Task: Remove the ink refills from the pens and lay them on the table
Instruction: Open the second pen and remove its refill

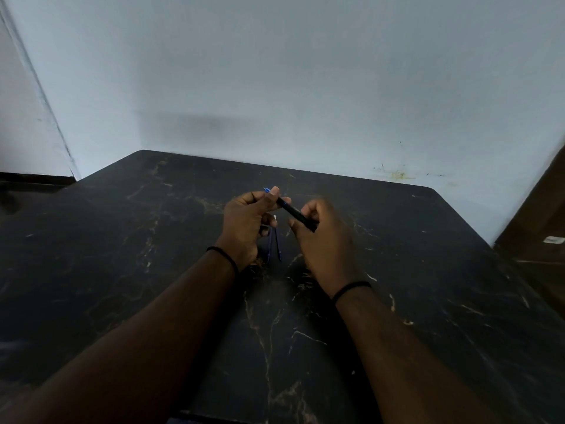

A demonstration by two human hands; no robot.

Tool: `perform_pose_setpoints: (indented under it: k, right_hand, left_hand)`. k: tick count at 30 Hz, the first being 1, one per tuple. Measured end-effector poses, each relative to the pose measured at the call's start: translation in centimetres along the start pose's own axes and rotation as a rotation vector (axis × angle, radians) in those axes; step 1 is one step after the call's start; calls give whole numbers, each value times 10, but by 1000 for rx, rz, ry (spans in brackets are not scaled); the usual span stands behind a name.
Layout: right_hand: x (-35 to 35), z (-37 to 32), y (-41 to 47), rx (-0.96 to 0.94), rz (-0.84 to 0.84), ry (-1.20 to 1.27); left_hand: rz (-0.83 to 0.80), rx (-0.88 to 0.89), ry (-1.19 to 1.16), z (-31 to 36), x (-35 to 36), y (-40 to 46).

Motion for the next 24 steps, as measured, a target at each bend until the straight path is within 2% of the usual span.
perform_pose_setpoints:
  k: [6,11,15,19,24]
  right_hand:
    - [3,-3,0,-67,-66,-84]
    - [2,0,1,30,-33,5]
    - [0,-1,0,-27,14,-12]
    - [4,-1,-1,-88,-16,-56]
    - [4,1,1,10,-20,-7]
  left_hand:
    - [11,2,-2,1,-2,0]
    - [-2,15,21,2,0,-1]
    - [0,16,17,3,0,-2]
    - [10,18,9,4,-2,-2]
    - [3,13,-2,2,-1,-1]
Point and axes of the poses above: each hand's wrist, its own y-axis towards the middle knuckle, its own x-axis out of the palm, z = x × y, the point moved 6 cm from there along y, towards the middle knuckle, and after that the axes turned 6 degrees about z, right-handed, at the moved point
